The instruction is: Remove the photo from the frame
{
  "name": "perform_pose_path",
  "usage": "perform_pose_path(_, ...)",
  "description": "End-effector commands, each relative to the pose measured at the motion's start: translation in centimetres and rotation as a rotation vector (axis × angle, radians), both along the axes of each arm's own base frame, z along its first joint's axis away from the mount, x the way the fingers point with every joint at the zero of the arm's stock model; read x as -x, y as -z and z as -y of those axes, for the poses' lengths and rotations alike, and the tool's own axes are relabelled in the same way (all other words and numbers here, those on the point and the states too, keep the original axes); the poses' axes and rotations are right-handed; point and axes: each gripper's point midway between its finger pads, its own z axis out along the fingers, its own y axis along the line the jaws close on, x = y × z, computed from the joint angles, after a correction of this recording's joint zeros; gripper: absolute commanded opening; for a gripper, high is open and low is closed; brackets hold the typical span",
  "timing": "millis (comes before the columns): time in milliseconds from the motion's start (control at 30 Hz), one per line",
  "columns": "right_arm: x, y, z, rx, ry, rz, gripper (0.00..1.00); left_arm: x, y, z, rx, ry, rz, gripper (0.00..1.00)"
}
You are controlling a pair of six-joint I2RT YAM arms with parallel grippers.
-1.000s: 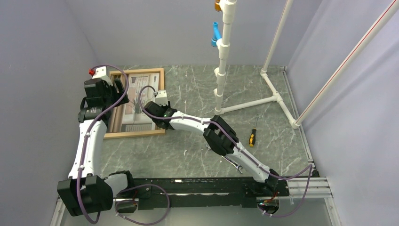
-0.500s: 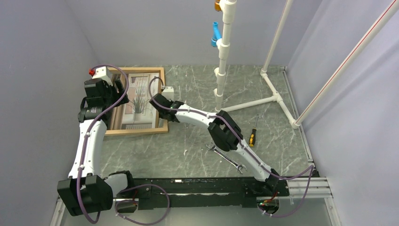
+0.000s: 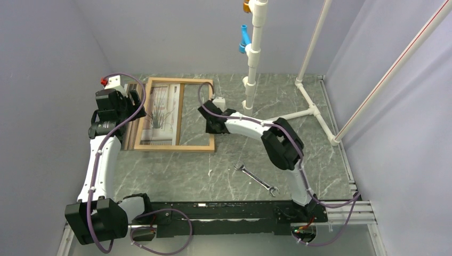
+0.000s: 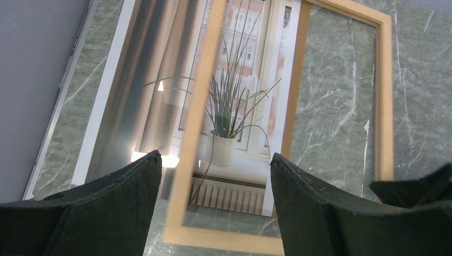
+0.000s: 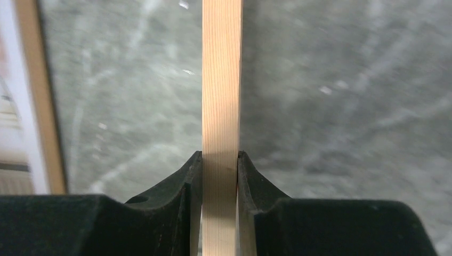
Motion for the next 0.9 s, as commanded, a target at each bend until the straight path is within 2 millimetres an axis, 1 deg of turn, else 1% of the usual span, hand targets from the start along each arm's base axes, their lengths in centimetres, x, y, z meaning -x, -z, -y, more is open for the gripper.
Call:
perform_pose_path(0, 1.0, -1.9, 3.6, -0.013, 0.038, 0.037, 0.00, -0.4, -1.3, 0.0, -0.032, 0.015, 0.051, 0.77)
perform_pose_path(133, 2.4, -0.4, 7.7, 0.060, 0.061, 0.017, 0.00, -0.4, -1.0, 0.3, -0.036, 0.021, 0.043, 0.78)
perform_pose_path(233, 3.0, 0.3, 10.3, 0.091, 0.086, 0.018, 0.00, -0.5, -0.9, 0.5, -0.032, 0.028, 0.040, 0.78)
perform_pose_path(300, 3.1, 0.4, 11.6, 0.126, 0.105, 0.029, 0.00, -0.6, -0.8, 0.5, -0.030, 0.030, 0.036, 0.77)
perform_pose_path(500, 3.0, 1.3, 14.1, 0.184, 0.167, 0.026, 0.00, -0.6, -0.7, 0.6, -0.038, 0.032, 0.033, 0.78)
perform_pose_path(633, 3.2, 1.6, 15.7, 0.187, 0.183, 0.031, 0.00, -0.5, -0.6, 0.7, -0.047, 0.035, 0.031, 0.78)
perform_pose_path(667, 3.2, 1.7, 15.9, 0.188, 0.180, 0.029, 0.00, -0.6, -0.6, 0.7, -0.047, 0.035, 0.031, 0.78)
perform_pose_path(733, 2.8, 1.5, 15.7, 0.183, 0.140, 0.035, 0.01, -0.6, -0.7, 0.8, -0.043, 0.039, 0.030, 0.78)
perform_pose_path(767, 2.7, 1.3, 15.5, 0.187, 0.113, 0.037, 0.09, -0.7, -0.7, 0.9, -0.041, 0.041, 0.028, 0.78)
perform_pose_path(867, 2.5, 0.3, 14.5, 0.180, 0.043, 0.045, 0.37, -0.6, -0.7, 0.9, -0.041, 0.045, 0.031, 0.78)
